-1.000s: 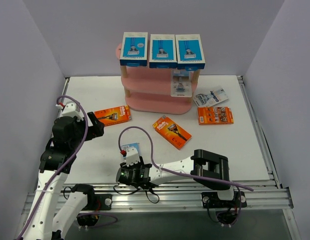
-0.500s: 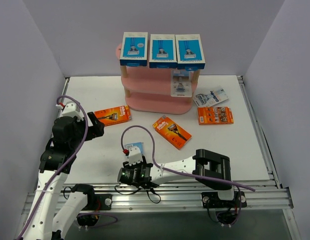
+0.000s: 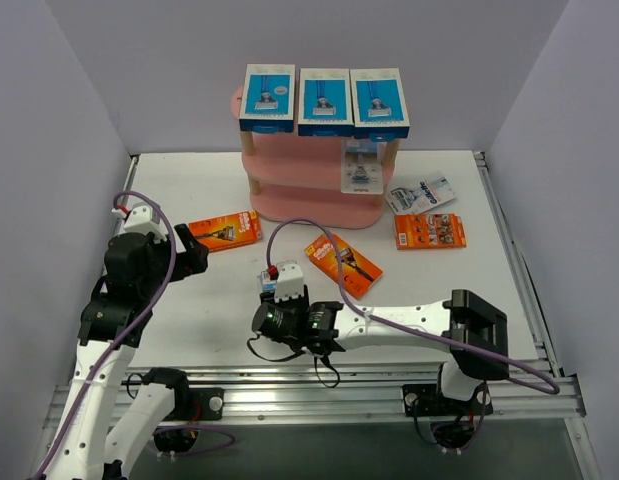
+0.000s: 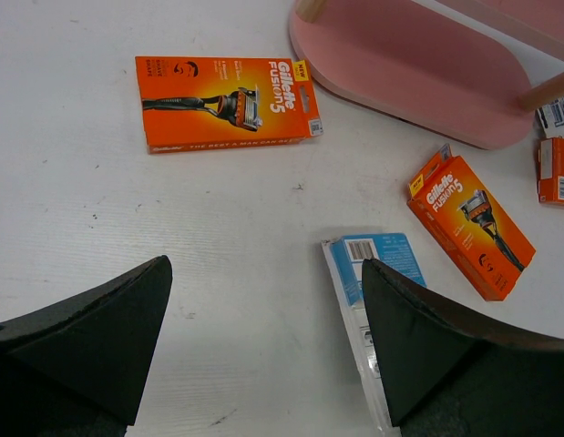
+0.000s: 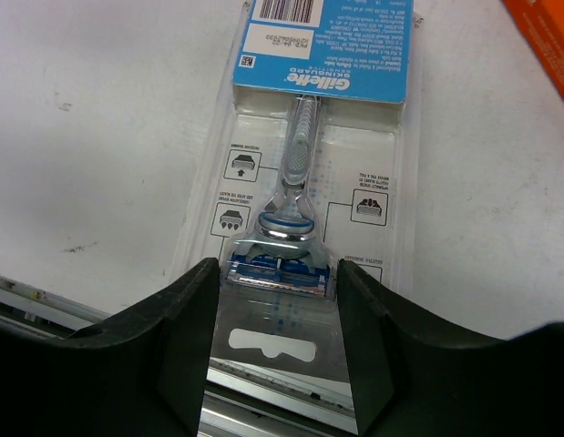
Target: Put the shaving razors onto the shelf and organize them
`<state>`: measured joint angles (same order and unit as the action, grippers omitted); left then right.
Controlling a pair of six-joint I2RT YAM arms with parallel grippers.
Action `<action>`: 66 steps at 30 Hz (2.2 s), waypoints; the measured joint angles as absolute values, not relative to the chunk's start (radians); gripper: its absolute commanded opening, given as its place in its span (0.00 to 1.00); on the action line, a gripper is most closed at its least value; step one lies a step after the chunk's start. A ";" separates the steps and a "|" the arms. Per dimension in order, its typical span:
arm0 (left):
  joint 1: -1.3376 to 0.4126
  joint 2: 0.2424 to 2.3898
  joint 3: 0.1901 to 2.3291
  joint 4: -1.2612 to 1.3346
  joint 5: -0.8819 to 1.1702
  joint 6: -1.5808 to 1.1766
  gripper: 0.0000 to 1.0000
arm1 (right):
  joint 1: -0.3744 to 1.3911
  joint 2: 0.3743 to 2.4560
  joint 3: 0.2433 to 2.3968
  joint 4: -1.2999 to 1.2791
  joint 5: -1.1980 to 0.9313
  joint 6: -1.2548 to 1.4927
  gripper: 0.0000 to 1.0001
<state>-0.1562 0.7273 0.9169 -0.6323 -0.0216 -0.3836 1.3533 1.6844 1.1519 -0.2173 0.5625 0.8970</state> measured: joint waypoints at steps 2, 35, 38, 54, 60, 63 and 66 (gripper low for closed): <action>-0.156 0.729 0.917 -0.632 -0.022 -0.384 0.94 | 1.343 1.654 1.139 -0.219 0.563 0.892 0.00; -0.188 1.053 1.003 -0.579 0.236 -0.382 0.94 | 1.106 1.429 1.374 -0.373 0.639 0.662 0.00; -0.188 1.066 0.997 -0.579 0.212 -0.367 0.94 | 1.076 1.433 1.444 -0.383 0.636 0.624 0.00; -0.181 1.052 0.974 -0.580 0.191 -0.339 0.94 | 0.893 1.544 1.529 -0.319 0.569 0.451 0.00; -0.181 1.052 0.973 -0.580 0.192 -0.337 0.94 | 0.875 1.592 1.529 -0.240 0.558 0.393 0.00; -0.181 1.052 0.973 -0.580 0.192 -0.337 0.94 | 0.865 1.616 1.528 -0.188 0.558 0.371 0.00; -0.182 1.052 0.973 -0.580 0.192 -0.337 0.94 | 0.855 1.625 1.505 -0.118 0.558 0.349 0.00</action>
